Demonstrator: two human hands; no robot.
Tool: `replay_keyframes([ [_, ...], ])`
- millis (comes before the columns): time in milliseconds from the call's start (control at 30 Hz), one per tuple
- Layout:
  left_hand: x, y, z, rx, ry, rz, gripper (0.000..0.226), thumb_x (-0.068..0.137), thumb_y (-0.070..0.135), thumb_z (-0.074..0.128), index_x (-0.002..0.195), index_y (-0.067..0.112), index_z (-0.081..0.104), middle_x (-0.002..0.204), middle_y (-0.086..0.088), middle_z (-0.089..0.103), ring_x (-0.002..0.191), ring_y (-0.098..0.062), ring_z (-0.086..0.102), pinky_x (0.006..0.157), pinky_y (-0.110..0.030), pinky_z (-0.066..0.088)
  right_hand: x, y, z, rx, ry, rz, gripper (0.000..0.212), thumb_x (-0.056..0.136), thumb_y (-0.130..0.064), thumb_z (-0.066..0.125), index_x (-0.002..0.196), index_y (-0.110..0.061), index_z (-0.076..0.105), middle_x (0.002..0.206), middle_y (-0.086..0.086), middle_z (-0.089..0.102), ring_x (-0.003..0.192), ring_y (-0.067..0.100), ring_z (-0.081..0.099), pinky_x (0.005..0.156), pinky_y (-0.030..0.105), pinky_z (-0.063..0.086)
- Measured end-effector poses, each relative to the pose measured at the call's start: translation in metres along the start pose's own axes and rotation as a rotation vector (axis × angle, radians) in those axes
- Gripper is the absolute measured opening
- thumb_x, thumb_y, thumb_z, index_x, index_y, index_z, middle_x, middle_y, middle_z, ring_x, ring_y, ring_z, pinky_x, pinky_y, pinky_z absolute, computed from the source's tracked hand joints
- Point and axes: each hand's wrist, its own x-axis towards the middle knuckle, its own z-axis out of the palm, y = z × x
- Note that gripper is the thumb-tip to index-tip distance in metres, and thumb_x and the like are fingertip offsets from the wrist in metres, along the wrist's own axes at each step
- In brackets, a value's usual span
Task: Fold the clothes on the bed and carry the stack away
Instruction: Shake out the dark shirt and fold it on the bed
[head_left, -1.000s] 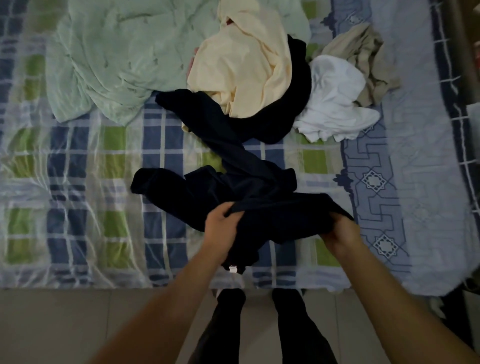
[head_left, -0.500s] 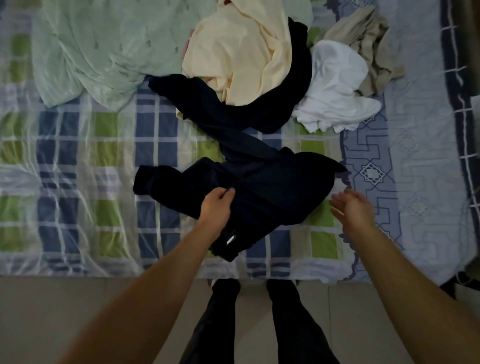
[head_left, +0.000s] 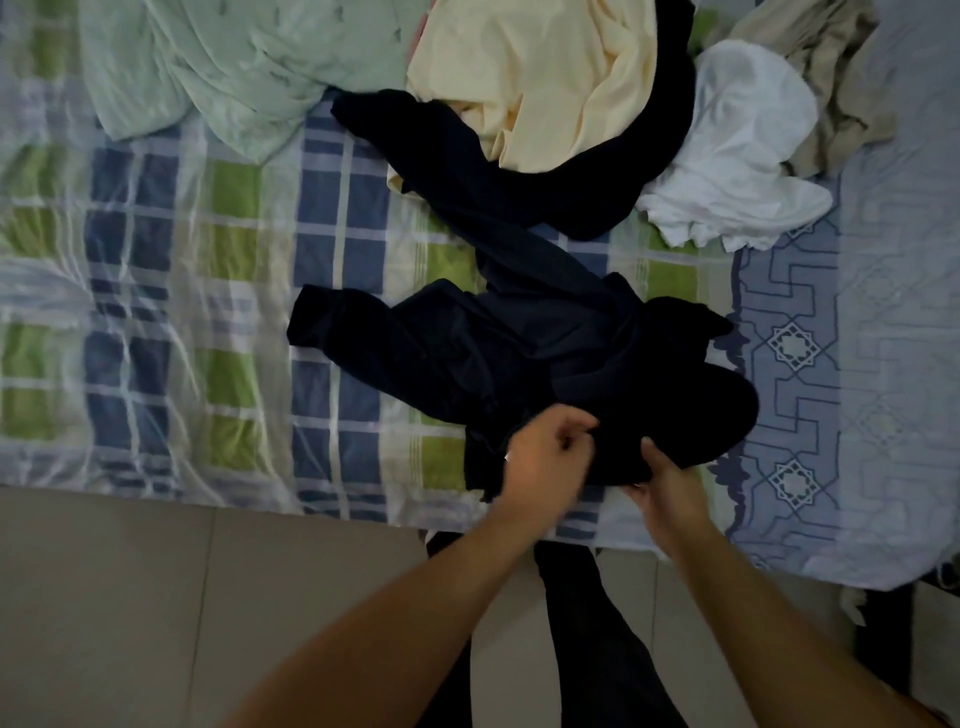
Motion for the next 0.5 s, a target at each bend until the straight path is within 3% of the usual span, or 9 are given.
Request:
replay_keyframes([
  [33,0.008,-0.013,-0.019,0.031,0.096,-0.071,0.022,0.091,0.008,0.065,0.1,0.027,0.07,0.091,0.017,0.07,0.087,0.0,0.066,0.089,-0.028,0.056,0.012,-0.003,-0.013,-0.068,-0.026,0.006,0.046,0.104,-0.014,0.058,0.148,-0.007,0.049,0.133,0.013,0.065,0.115,0.029,0.067,0.095,0.049,0.056],
  [133,0.033,-0.058,-0.07,0.032,0.276,-0.33,0.023,0.09,0.015,0.07,0.107,0.026,0.061,0.099,0.009,0.067,0.096,-0.014,0.067,0.084,-0.031,0.053,0.027,-0.006,-0.022,-0.106,0.005,0.02,0.048,0.102,-0.019,0.062,0.147,-0.007,0.051,0.131,0.012,0.067,0.108,0.027,0.069,0.08,0.04,0.059],
  [267,0.058,-0.091,-0.095,-0.167,0.315,-0.469,0.059,0.089,0.025,0.079,0.136,0.01,0.048,0.117,0.001,0.062,0.089,-0.003,0.06,0.065,-0.01,0.048,0.032,-0.011,-0.033,-0.108,0.039,0.004,0.052,0.099,-0.025,0.067,0.145,-0.004,0.054,0.112,0.002,0.075,0.103,0.024,0.072,0.083,0.037,0.058],
  [300,0.064,-0.092,-0.097,-0.243,0.33,-0.477,0.065,0.088,0.027,0.081,0.139,0.01,0.045,0.122,-0.003,0.062,0.094,-0.008,0.063,0.073,-0.013,0.054,0.032,-0.011,-0.035,-0.133,0.047,0.0,0.053,0.097,-0.027,0.068,0.143,-0.005,0.056,0.107,0.0,0.077,0.101,0.023,0.073,0.087,0.039,0.058],
  [367,0.077,-0.091,-0.096,-0.378,0.341,-0.537,0.074,0.086,0.032,0.083,0.142,0.012,0.04,0.127,-0.008,0.061,0.11,-0.025,0.066,0.094,-0.037,0.058,0.031,-0.011,-0.037,-0.215,0.1,-0.003,0.056,0.094,-0.032,0.072,0.141,-0.006,0.058,0.108,0.005,0.076,0.102,0.027,0.072,0.097,0.044,0.056],
  [433,0.09,-0.083,-0.093,-0.527,0.3,-0.597,0.068,0.087,0.031,0.083,0.136,0.019,0.038,0.118,-0.005,0.062,0.104,-0.029,0.07,0.086,-0.043,0.061,0.033,-0.014,-0.042,-0.291,0.125,-0.012,0.062,0.09,-0.036,0.075,0.141,-0.006,0.058,0.118,0.011,0.071,0.106,0.032,0.069,0.103,0.049,0.053],
  [500,0.101,-0.074,-0.087,-0.658,0.265,-0.566,0.041,0.09,0.016,0.079,0.12,0.011,0.05,0.115,-0.011,0.068,0.097,-0.032,0.073,0.078,-0.044,0.063,0.032,-0.023,-0.044,-0.379,0.142,-0.061,0.066,0.087,-0.038,0.075,0.141,-0.005,0.057,0.121,0.013,0.069,0.107,0.034,0.068,0.103,0.05,0.053],
])
